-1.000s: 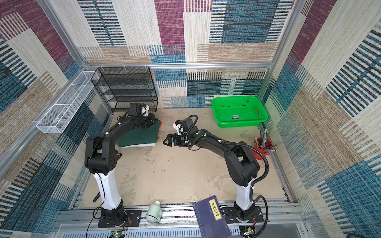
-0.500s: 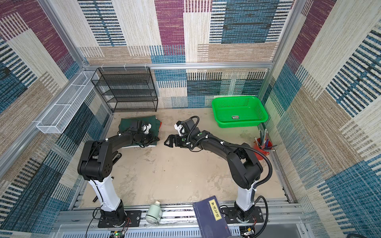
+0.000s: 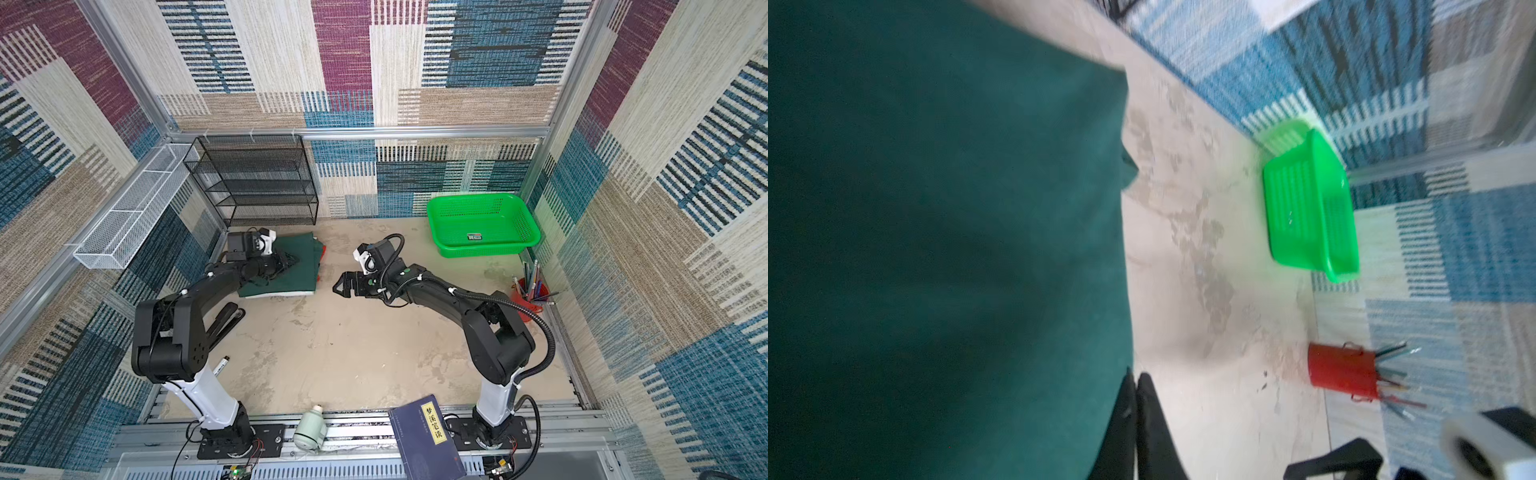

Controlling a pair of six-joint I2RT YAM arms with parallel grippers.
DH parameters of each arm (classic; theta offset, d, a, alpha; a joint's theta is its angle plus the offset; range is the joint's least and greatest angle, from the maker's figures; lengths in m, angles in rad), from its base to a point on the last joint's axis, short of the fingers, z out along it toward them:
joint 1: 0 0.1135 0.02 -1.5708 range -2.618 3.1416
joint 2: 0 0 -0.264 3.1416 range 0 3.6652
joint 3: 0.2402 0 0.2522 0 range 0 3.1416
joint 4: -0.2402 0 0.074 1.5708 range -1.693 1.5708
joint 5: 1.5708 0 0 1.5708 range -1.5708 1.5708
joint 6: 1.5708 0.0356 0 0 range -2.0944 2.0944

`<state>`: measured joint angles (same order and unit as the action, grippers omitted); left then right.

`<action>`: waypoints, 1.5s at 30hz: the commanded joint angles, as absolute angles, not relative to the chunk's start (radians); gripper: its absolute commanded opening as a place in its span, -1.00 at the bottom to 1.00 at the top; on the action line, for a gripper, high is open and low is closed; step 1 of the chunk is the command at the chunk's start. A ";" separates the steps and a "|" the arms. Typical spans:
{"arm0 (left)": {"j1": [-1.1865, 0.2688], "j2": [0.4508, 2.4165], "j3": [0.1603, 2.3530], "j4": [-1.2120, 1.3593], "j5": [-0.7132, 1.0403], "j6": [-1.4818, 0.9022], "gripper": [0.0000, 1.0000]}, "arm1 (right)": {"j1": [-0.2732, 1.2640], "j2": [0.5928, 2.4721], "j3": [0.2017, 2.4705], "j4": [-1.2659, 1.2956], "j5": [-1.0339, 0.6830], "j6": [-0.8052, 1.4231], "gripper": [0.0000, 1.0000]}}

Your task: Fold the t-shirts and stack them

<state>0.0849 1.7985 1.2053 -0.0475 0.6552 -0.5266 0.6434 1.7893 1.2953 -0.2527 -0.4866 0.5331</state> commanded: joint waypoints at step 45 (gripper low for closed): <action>0.055 0.484 0.356 -0.100 -0.169 -0.217 0.97 | 0.488 0.448 0.154 0.316 0.505 -0.119 0.98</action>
